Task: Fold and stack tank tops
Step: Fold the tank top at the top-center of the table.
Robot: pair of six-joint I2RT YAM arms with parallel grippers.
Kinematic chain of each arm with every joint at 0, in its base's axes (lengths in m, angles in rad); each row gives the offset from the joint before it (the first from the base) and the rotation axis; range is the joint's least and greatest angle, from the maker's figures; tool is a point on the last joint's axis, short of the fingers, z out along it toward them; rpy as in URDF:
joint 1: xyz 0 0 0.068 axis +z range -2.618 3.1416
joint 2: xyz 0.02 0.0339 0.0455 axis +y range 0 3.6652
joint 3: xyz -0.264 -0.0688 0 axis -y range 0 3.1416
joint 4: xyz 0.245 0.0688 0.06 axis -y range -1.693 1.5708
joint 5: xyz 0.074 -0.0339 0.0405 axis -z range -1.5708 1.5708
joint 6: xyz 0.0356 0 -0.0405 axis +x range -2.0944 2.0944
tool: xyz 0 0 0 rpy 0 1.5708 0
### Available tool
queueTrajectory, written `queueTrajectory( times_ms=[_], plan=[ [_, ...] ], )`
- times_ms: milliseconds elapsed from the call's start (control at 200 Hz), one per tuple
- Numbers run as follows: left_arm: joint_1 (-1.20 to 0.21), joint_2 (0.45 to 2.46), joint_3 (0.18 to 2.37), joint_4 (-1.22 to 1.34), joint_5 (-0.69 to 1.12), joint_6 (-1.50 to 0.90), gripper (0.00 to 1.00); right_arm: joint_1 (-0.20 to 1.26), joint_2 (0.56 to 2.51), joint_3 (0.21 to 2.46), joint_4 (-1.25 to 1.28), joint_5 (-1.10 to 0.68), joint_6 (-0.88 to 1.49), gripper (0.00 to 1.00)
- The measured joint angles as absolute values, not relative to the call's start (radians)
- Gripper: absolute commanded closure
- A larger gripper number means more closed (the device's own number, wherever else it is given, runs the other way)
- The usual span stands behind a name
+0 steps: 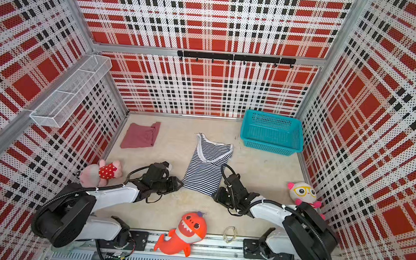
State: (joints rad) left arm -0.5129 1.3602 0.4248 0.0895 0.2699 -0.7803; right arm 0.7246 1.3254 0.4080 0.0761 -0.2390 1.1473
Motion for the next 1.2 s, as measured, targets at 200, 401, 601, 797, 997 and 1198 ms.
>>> queueTrajectory(
  times_ms=[200,401,601,797,997,1198],
  plan=[
    [-0.538,1.38,0.411,0.158,0.279,-0.815,0.49,0.731,1.351,0.394,0.142,-0.238,1.179,0.58],
    [-0.553,1.405,0.408,0.2,0.279,-0.831,0.52,0.741,1.376,0.394,0.183,-0.224,1.194,0.6],
    [-0.563,1.425,0.412,0.22,0.269,-0.834,0.6,0.742,1.404,0.395,0.229,-0.217,1.199,0.63],
    [-0.564,1.434,0.413,0.217,0.25,-0.834,0.76,0.744,1.418,0.395,0.229,-0.202,1.199,0.85],
    [-0.579,1.44,0.42,0.192,0.224,-0.832,1.0,0.745,1.395,0.406,0.156,-0.181,1.184,1.0],
    [-0.609,1.403,0.454,0.112,0.196,-0.834,1.0,0.745,1.323,0.493,-0.04,-0.183,1.111,1.0]
  ],
)
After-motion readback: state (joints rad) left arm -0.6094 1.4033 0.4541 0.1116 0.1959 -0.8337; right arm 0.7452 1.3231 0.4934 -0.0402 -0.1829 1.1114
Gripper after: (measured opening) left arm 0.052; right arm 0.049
